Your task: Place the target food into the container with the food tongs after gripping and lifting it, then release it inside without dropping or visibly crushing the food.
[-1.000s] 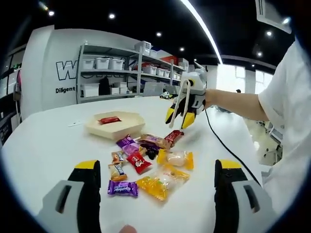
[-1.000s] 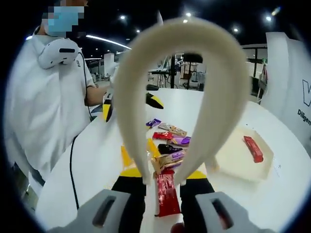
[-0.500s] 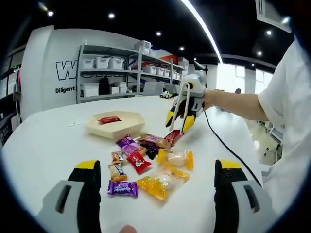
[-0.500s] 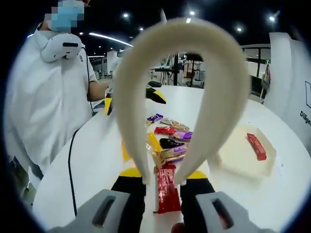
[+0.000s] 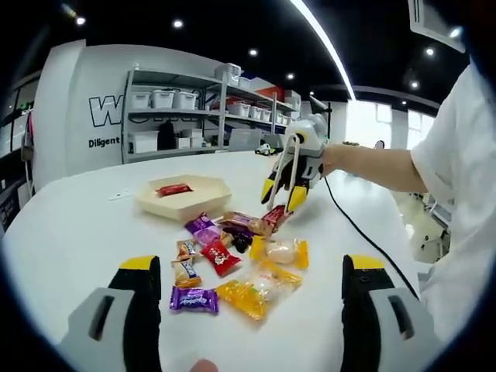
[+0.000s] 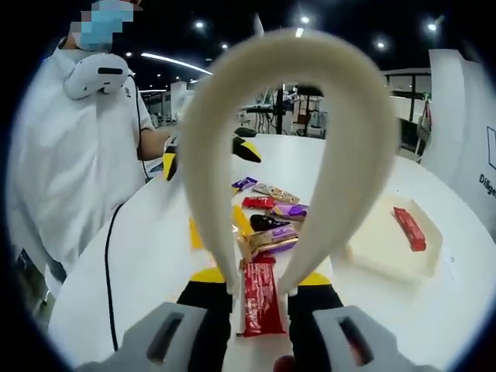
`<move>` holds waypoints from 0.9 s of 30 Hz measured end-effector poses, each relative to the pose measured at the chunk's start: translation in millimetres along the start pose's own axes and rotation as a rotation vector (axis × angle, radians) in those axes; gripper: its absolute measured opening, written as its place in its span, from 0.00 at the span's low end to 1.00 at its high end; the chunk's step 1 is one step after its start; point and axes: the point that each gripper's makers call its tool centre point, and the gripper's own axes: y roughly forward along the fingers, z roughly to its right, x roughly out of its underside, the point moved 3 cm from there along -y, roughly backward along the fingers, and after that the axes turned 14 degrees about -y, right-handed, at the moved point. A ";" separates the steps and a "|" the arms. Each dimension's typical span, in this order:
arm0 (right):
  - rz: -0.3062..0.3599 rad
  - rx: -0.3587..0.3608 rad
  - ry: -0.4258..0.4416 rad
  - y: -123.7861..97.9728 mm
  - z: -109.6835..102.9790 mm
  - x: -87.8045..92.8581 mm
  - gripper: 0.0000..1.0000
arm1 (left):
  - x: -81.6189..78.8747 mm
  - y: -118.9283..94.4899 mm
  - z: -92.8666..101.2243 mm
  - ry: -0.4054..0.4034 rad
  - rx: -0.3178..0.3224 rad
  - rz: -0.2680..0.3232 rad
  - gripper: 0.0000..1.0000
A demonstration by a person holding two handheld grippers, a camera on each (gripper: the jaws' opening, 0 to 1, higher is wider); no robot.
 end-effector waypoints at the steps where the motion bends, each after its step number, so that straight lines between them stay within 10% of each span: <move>1: 0.000 -0.002 0.001 0.5 0.1 0.5 0.23 | 0.1 0.1 -0.2 0.000 -0.001 0.000 0.95; 27: -0.007 -0.016 0.013 5.2 -0.4 10.1 0.22 | 2.5 1.1 -2.5 -0.008 -0.011 -0.006 0.94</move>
